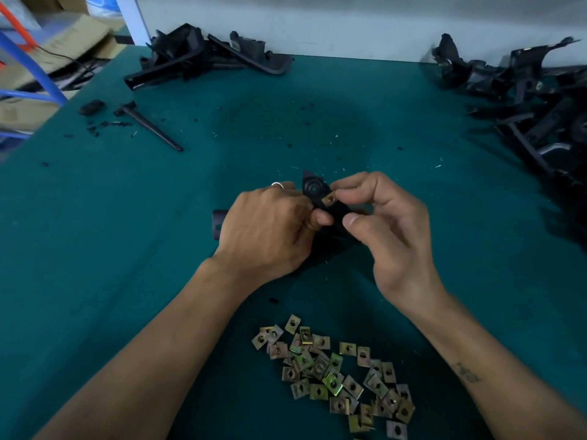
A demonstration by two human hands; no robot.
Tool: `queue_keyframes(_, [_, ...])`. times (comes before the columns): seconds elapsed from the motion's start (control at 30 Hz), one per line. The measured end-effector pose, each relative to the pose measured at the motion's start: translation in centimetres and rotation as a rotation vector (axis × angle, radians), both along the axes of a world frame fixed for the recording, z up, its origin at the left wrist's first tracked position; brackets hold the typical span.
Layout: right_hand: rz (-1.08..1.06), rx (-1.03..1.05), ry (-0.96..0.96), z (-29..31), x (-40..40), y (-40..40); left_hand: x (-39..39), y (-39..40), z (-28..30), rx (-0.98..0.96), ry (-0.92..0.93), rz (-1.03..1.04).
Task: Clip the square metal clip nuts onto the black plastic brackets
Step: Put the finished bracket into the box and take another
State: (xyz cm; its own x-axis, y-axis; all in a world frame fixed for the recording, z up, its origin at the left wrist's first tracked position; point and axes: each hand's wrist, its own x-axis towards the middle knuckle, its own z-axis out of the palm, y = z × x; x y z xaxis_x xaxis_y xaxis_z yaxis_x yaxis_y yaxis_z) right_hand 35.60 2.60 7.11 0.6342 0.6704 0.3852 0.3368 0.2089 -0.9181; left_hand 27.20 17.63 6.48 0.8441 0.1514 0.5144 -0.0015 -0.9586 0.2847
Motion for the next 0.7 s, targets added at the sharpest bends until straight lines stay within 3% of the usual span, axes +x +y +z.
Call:
queue_keyframes(0.1, [0.064, -0.105, -0.015, 0.1, 0.5, -0.3, 0.0, 0.0, 0.1, 0.051, -0.004, -0.001])
queue_keyframes(0.4, [0.06, -0.107, -0.007, 0.7, -0.2, -0.1, -0.2, -0.4, 0.2, 0.157, -0.055, -0.036])
queue_keyframes(0.47, [0.092, -0.208, -0.028, 0.4, -0.2, -0.3, -0.1, -0.3, 0.0, 0.083, -0.023, 0.068])
queue_keyframes(0.53, [0.113, -0.312, -0.173, 0.2, -0.6, -0.3, 0.1, -0.4, 0.3, -0.009, -0.027, 0.229])
queue_keyframes(0.63, [-0.057, -0.243, -0.371, 0.2, -1.2, 0.0, 0.2, -1.3, 1.4, -0.212, -0.134, 0.359])
queue_keyframes(0.7, [-0.201, -0.164, -0.312, 0.8, -1.2, -0.2, 0.5, -2.2, 2.8, -0.469, -0.285, 0.35])
